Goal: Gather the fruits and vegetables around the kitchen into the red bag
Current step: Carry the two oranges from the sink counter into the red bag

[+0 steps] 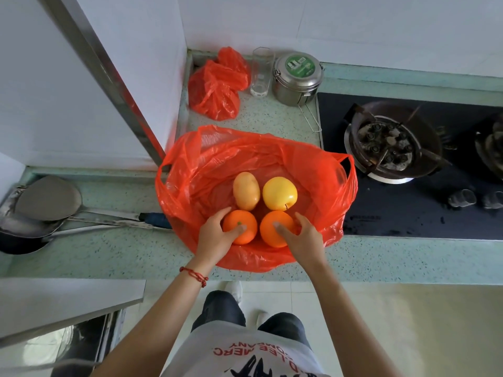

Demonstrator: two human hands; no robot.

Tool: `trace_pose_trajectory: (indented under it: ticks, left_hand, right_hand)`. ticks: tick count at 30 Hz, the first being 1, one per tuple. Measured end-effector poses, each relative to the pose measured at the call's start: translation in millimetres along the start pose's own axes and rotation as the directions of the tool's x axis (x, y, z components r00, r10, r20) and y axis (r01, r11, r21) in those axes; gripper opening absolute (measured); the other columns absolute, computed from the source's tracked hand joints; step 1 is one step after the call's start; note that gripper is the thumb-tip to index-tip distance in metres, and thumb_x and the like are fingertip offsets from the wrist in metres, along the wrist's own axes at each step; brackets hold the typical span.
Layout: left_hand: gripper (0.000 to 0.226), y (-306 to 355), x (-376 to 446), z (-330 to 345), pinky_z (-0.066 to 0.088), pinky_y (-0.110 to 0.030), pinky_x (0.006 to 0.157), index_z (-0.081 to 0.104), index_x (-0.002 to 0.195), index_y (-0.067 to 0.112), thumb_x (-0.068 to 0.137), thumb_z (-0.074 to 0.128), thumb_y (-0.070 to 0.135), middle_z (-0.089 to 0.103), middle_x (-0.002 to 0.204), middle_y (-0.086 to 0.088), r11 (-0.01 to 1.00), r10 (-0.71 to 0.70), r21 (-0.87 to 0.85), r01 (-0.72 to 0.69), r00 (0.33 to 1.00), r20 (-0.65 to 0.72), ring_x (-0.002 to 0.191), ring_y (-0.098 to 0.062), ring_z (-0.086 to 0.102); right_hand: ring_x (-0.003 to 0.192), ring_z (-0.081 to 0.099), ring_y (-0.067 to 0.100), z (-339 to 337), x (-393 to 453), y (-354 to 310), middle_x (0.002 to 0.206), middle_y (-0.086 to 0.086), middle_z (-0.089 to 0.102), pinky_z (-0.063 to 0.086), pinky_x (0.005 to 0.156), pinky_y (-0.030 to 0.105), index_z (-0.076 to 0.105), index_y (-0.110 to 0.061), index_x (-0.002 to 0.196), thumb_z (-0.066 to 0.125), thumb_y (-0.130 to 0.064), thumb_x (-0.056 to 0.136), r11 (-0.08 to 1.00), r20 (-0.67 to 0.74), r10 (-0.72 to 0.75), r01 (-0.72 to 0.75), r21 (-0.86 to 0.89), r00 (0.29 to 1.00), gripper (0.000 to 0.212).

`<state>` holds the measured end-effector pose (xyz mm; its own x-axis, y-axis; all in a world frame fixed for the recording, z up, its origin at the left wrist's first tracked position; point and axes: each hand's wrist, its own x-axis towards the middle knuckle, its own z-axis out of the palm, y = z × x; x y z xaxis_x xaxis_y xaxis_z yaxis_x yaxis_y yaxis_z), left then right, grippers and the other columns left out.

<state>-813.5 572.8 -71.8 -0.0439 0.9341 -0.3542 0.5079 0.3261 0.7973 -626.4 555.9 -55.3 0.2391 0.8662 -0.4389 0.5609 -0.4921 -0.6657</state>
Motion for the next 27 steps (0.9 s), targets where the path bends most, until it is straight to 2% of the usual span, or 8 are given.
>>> trace_pose_trajectory:
  ticks: [3,6,11,14,16,19,24,27]
  left_hand:
    - [0.053,1,-5,-4,0.037,-0.028,0.099,0.05,0.13,0.014,0.081,0.067,0.028,0.053,0.133,-0.008,0.999,0.046,-0.007,-0.046,0.998,-0.035,0.123,-0.021,0.048]
    - [0.048,6,-12,-5,0.043,-0.038,0.1,0.052,0.128,0.013,0.083,0.065,0.026,0.055,0.129,-0.009,0.99,0.141,0.02,-0.14,0.988,-0.07,0.118,-0.021,0.051]
    - [0.042,19,-31,7,0.038,-0.024,0.094,0.056,0.123,0.008,0.084,0.065,0.019,0.059,0.123,-0.01,0.932,0.348,0.133,-0.338,0.936,-0.058,0.114,-0.022,0.053]
    - [0.043,22,-41,25,0.04,-0.03,0.097,0.056,0.122,0.003,0.084,0.063,0.024,0.058,0.122,-0.016,0.862,0.452,0.237,-0.448,0.891,0.038,0.117,-0.029,0.052]
    - [0.047,24,-48,39,0.046,-0.04,0.095,0.057,0.12,0.002,0.084,0.056,0.033,0.059,0.12,-0.019,0.807,0.495,0.302,-0.508,0.86,0.125,0.113,-0.034,0.054]
    - [0.05,28,-63,62,0.049,-0.046,0.091,0.059,0.116,0.001,0.083,0.047,0.036,0.06,0.118,-0.02,0.696,0.551,0.387,-0.605,0.796,0.252,0.109,-0.037,0.057]
    - [0.05,41,-96,105,0.045,-0.045,0.096,0.058,0.118,0.002,0.084,0.044,0.037,0.059,0.122,-0.018,0.504,0.625,0.43,-0.749,0.66,0.418,0.114,-0.036,0.055]
    - [0.049,50,-118,136,0.048,-0.047,0.093,0.06,0.115,0.002,0.084,0.045,0.037,0.061,0.12,-0.019,0.409,0.637,0.404,-0.818,0.573,0.516,0.112,-0.036,0.057]
  right_hand:
    - [0.131,0.039,0.022,-1,-8,3,0.143,0.005,0.043,0.033,0.103,0.034,0.037,-0.013,0.139,0.06,-0.044,0.084,0.999,-0.054,-0.048,0.049,0.003,0.997,0.067]
    - [0.13,0.04,0.019,-5,-21,6,0.142,0.003,0.044,0.034,0.1,0.03,0.041,-0.015,0.137,0.057,-0.042,0.087,0.993,-0.126,-0.118,0.12,0.003,0.985,0.059]
    - [0.126,0.044,0.018,-17,-47,24,0.137,0.003,0.049,0.034,0.098,0.028,0.046,-0.016,0.133,0.056,-0.039,0.088,0.97,-0.219,-0.244,0.238,-0.055,0.945,0.052]
    - [0.127,0.041,0.02,-27,-61,45,0.137,0.005,0.048,0.034,0.096,0.027,0.047,-0.013,0.132,0.054,-0.037,0.089,0.959,-0.277,-0.272,0.237,-0.153,0.922,0.05]
    - [0.127,0.04,0.023,-34,-73,63,0.137,0.007,0.048,0.037,0.098,0.033,0.047,-0.012,0.132,0.055,-0.035,0.09,0.95,-0.316,-0.284,0.221,-0.223,0.905,0.049]
    - [0.127,0.041,0.028,-46,-93,94,0.136,0.011,0.049,0.04,0.098,0.041,0.049,-0.009,0.13,0.052,-0.037,0.09,0.946,-0.389,-0.264,0.157,-0.284,0.883,0.049]
    - [0.124,0.046,0.031,-67,-138,146,0.134,0.013,0.052,0.042,0.096,0.042,0.051,-0.009,0.128,0.053,-0.037,0.088,0.956,-0.497,-0.177,0.028,-0.291,0.849,0.048]
    - [0.117,0.053,0.033,-76,-168,175,0.127,0.014,0.057,0.048,0.089,0.043,0.055,-0.008,0.122,0.049,-0.041,0.087,0.963,-0.563,-0.102,-0.059,-0.261,0.82,0.048]
